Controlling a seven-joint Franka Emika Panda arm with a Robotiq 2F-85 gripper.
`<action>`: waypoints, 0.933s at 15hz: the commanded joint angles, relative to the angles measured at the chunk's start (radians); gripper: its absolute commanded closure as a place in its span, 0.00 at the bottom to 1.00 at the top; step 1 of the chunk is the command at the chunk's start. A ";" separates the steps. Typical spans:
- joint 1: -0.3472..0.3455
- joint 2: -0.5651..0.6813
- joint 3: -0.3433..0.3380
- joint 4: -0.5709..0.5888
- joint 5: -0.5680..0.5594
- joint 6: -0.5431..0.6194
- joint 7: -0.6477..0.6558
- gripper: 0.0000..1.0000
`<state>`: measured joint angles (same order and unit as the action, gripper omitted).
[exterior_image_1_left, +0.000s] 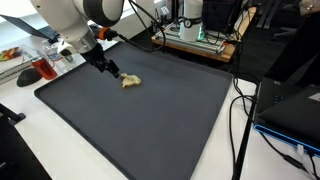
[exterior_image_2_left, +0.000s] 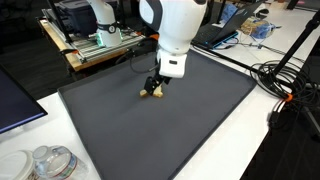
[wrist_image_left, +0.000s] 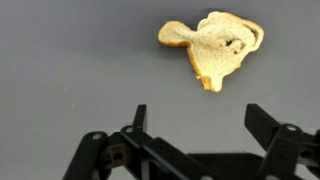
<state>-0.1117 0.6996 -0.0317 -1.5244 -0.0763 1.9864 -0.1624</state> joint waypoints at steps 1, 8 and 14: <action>0.079 0.091 -0.045 0.155 -0.075 -0.138 0.128 0.00; 0.184 0.140 -0.058 0.230 -0.129 -0.235 0.319 0.00; 0.233 0.026 -0.047 0.054 -0.123 -0.104 0.431 0.00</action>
<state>0.1022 0.8151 -0.0813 -1.3421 -0.1880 1.8020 0.2238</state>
